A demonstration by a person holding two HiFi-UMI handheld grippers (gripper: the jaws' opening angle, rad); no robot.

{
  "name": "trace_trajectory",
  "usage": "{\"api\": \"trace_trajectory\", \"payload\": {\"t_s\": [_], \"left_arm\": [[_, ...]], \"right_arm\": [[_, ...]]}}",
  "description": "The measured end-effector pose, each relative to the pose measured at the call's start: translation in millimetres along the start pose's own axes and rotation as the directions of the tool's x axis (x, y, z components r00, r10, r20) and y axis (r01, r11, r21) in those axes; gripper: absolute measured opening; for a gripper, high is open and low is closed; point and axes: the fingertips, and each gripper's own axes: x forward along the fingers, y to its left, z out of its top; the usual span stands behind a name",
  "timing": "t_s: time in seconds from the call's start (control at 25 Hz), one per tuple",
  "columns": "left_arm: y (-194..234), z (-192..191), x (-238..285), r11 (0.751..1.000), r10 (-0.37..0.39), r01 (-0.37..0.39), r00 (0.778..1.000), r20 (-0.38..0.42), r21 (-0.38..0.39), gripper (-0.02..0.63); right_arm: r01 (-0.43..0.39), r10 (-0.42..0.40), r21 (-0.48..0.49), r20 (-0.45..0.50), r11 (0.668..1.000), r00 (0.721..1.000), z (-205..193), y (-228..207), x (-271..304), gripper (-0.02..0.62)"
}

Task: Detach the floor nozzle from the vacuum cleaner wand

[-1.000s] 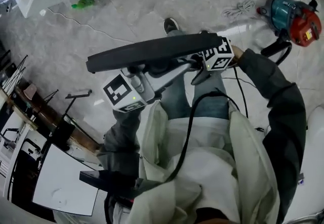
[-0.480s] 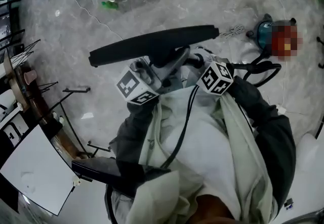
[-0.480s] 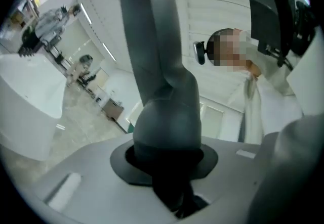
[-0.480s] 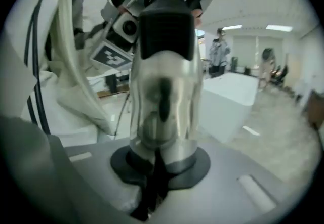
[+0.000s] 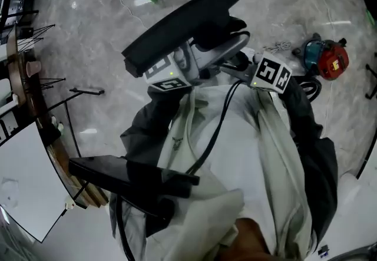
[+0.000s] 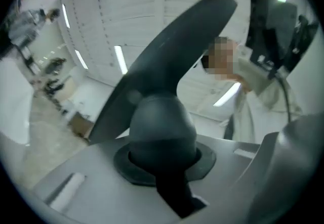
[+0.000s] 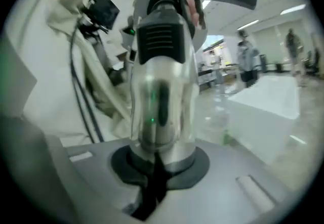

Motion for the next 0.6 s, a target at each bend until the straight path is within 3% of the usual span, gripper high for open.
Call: {"api": "trace_trajectory", "payload": {"t_s": [0.04,0.08,0.12,0.16,0.24,0.32,0.36,0.44,0.48,0.52,0.56,0.6], "left_arm": [[-11.6,6.1,-0.4,0.996,-0.094,0.094,0.995,0.014,0.003,0.074],[-16.2,11.6,-2.2,0.989,-0.145,0.145,0.989,0.030,0.003,0.074],[-14.5,16.2,-5.1,0.988,-0.156,0.156,0.987,0.045,-0.001,0.074],[-8.8,19.5,-8.5,0.990,-0.139,0.140,0.989,0.056,-0.008,0.072],[5.0,20.7,-14.7,0.997,-0.065,0.067,0.996,0.061,-0.026,0.074],[14.8,16.2,-15.6,0.999,0.028,-0.026,0.999,0.037,-0.033,0.071],[20.2,14.1,-14.9,0.996,0.084,-0.083,0.996,0.022,-0.033,0.069],[34.4,11.0,-14.4,0.976,0.217,-0.217,0.976,-0.005,-0.033,0.071],[41.3,9.3,-14.0,0.960,0.276,-0.277,0.961,-0.017,-0.031,0.071],[45.7,7.5,-12.1,0.949,0.313,-0.314,0.949,-0.029,-0.027,0.071],[46.0,5.8,-8.4,0.947,0.318,-0.319,0.947,-0.040,-0.021,0.072],[41.4,4.7,-3.5,0.958,0.286,-0.287,0.957,-0.049,-0.017,0.072]], "right_arm": [[-0.132,0.132,-0.008,-0.010,0.991,0.991,3.9,12.5,-2.9,0.037],[-0.210,0.210,-0.007,-0.022,0.978,0.978,7.3,18.6,-5.2,0.037],[-0.226,0.226,0.001,-0.028,0.974,0.974,11.2,17.8,-5.1,0.037],[-0.189,0.189,0.012,-0.026,0.982,0.982,15.3,12.0,-2.4,0.037],[-0.013,0.014,0.030,-0.015,0.999,1.000,18.9,-4.6,5.6,0.035],[0.225,-0.225,0.032,-0.017,0.974,0.974,16.7,-22.5,7.9,0.035],[0.354,-0.354,0.032,-0.024,0.935,0.935,15.3,-32.6,5.9,0.035],[0.592,-0.591,0.037,-0.043,0.805,0.806,13.0,-52.9,-2.0,0.035],[0.678,-0.676,0.041,-0.052,0.734,0.735,11.8,-60.9,-6.6,0.035],[0.732,-0.730,0.046,-0.057,0.679,0.681,10.7,-66.1,-10.9,0.036],[0.754,-0.752,0.052,-0.056,0.655,0.657,10.1,-68.0,-13.9,0.036],[0.747,-0.745,0.057,-0.049,0.663,0.665,10.0,-66.1,-15.4,0.035]]}}
